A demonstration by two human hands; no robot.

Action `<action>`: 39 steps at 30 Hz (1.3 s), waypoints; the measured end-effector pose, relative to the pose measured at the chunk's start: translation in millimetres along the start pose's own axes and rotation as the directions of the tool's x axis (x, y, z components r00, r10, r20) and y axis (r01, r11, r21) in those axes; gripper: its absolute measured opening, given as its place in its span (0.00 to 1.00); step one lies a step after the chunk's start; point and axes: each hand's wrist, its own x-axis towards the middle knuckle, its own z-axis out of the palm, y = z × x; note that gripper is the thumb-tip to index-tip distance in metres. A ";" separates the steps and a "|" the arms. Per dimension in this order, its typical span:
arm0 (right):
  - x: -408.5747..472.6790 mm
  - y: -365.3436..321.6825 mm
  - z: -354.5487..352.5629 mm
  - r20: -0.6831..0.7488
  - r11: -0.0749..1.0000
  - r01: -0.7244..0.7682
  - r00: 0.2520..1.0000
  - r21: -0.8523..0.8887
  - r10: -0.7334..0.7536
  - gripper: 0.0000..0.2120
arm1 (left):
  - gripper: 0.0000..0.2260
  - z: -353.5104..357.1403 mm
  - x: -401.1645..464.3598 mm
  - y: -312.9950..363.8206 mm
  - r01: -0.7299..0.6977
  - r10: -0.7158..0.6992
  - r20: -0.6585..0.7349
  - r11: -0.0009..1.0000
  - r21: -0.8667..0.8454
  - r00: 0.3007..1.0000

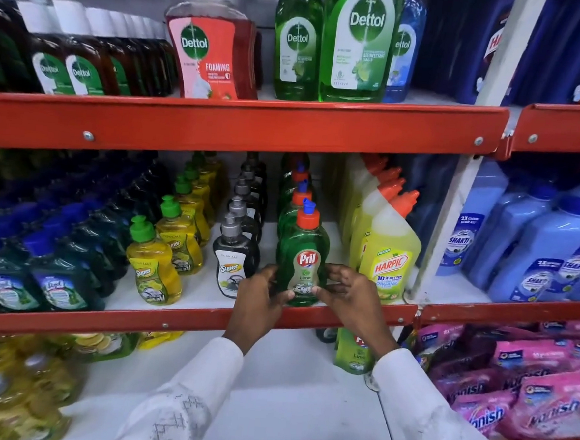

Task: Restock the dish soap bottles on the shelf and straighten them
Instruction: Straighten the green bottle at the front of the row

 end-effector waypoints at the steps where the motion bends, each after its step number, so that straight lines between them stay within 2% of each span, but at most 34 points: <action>1: 0.1 -0.4 -0.2 0.007 1.000 -0.005 1.000 0.005 0.005 0.24 | 0.21 -1.3 -0.8 1.7 -0.001 0.001 0.004 1.000 -0.008 1.000; 3: -2.1 -2.7 -0.6 -0.001 0.999 -0.019 1.000 0.030 0.019 0.26 | 0.20 -4.0 -4.5 4.2 -0.011 0.012 0.014 0.999 -0.042 1.000; 5: -10.3 -6.9 0.3 -0.124 0.996 -0.008 0.992 0.088 0.019 0.25 | 0.20 -8.1 -15.2 2.2 -0.035 0.033 -0.020 0.995 -0.099 0.999; 7: -23.6 -10.4 3.7 -0.368 0.987 0.105 0.929 0.126 -0.052 0.17 | 0.16 -14.6 -31.7 -4.5 -0.086 0.063 -0.175 0.988 -0.126 0.982; 9: -36.9 -18.0 14.0 -0.491 0.959 0.264 0.852 0.101 -0.183 0.10 | 0.12 -27.1 -44.5 -13.9 -0.148 0.088 -0.401 0.982 -0.121 0.912; 11: -44.2 -30.6 34.3 -0.421 0.924 0.376 0.849 0.061 -0.318 0.08 | 0.14 -44.8 -44.8 -24.3 -0.137 0.032 -0.541 0.978 -0.155 0.840; 12: -45.0 -37.2 45.6 -0.347 0.917 0.395 0.869 0.053 -0.354 0.09 | 0.15 -53.1 -40.5 -29.3 -0.099 -0.008 -0.550 0.982 -0.164 0.835; 14: -39.8 -49.8 69.6 -0.184 0.933 0.359 0.919 0.027 -0.348 0.13 | 0.19 -66.7 -27.9 -35.2 -0.006 -0.044 -0.430 0.993 -0.114 0.902; 16: -30.2 -58.7 89.1 -0.067 0.950 0.309 0.948 -0.046 -0.311 0.18 | 0.21 -73.5 -15.9 -38.6 0.002 -0.005 -0.259 1.000 -0.011 0.966; 19: -16.5 -65.2 105.5 0.012 0.950 0.275 0.961 -0.150 -0.277 0.21 | 0.18 -76.2 -5.9 -42.0 0.008 -0.005 -0.134 1.000 0.025 0.991; 23: -8.7 -67.1 112.2 0.026 0.938 0.236 0.971 -0.255 -0.237 0.18 | 0.18 -77.5 -2.7 -50.5 0.005 -0.006 -0.123 1.000 -0.008 0.992; 28: -10.0 -65.6 112.2 0.036 0.950 0.218 0.976 -0.224 -0.215 0.17 | 0.20 -78.1 -3.5 -57.2 0.001 -0.009 -0.113 0.998 -0.070 0.994; 39: -17.7 -65.7 110.6 -0.008 0.956 0.204 0.977 -0.211 -0.211 0.18 | 0.21 -78.0 -6.6 -58.7 -0.039 0.031 -0.116 0.997 -0.064 0.993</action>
